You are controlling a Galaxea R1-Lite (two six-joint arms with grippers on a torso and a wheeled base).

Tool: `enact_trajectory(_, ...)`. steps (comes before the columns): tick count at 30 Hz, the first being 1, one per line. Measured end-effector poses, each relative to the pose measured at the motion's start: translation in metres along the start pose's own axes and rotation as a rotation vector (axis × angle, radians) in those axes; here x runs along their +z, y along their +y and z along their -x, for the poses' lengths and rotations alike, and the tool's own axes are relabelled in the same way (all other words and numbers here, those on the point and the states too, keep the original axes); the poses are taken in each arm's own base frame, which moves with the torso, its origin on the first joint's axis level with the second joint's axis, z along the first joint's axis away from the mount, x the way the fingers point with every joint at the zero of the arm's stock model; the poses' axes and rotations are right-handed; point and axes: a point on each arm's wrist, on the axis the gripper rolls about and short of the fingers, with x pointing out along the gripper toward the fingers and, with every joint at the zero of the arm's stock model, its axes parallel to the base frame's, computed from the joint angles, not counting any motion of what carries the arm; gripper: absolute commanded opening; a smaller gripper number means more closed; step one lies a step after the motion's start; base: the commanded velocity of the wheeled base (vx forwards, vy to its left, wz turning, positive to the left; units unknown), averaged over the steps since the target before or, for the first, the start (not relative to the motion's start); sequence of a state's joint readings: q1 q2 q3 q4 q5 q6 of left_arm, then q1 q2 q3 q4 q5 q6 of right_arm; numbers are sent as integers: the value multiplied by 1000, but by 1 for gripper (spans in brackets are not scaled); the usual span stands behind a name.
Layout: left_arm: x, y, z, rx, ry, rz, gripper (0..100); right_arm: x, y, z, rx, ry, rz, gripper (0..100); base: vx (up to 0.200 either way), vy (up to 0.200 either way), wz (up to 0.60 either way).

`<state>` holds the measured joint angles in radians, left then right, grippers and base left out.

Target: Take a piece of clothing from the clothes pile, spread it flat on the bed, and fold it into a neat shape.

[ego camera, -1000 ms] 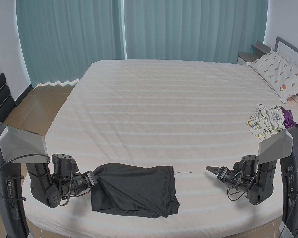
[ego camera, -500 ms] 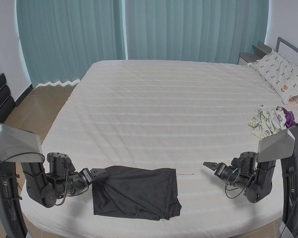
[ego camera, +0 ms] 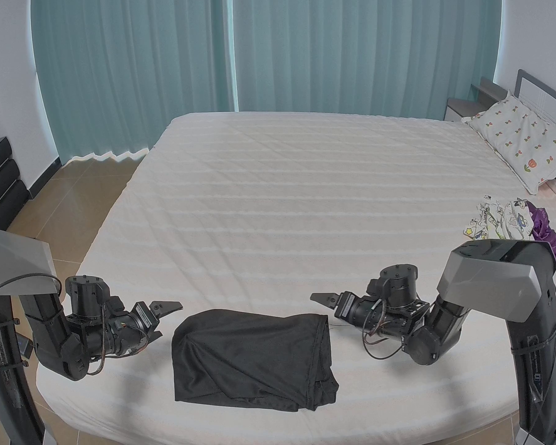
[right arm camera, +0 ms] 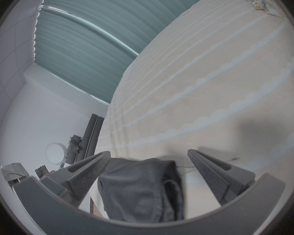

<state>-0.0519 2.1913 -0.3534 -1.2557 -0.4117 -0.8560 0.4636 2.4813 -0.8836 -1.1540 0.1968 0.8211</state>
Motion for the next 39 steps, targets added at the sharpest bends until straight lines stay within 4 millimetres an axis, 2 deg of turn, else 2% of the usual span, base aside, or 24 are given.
enact_trajectory(4, 2, 3, -1, 2, -2, 8, 100, -8, 11, -16, 31, 16, 15, 100, 0, 0, 0)
enact_trajectory(5, 2, 3, -1, 2, -2, 9, 100, -9, 12, -18, 30, 22, 16, 0, 0, 0, 0)
enact_trajectory(9, 2, 4, -1, 6, 0, 12, 100, -14, 11, -25, -10, 68, 9, 0, 0, 0, 0)
enact_trajectory(16, 2, 5, -2, 8, 1, 14, 100, -7, 12, -31, -31, 24, 10, 0, 0, 0, 0)
enact_trajectory(22, 2, 5, -2, 9, 2, 14, 100, 1, 5, -30, -54, -6, 0, 0, 0, 0, 0)
enact_trajectory(31, 2, 6, -3, 11, 3, 14, 100, 2, 3, -24, -68, -5, 2, 0, 0, 0, 0)
enact_trajectory(32, 2, 6, -3, 11, 3, 15, 100, 1, 3, -23, -70, 0, 6, 100, 0, 0, 0)
enact_trajectory(39, 1, 6, -3, 12, 4, 15, 100, -5, 5, -18, -74, 25, 50, 100, 0, 0, 0)
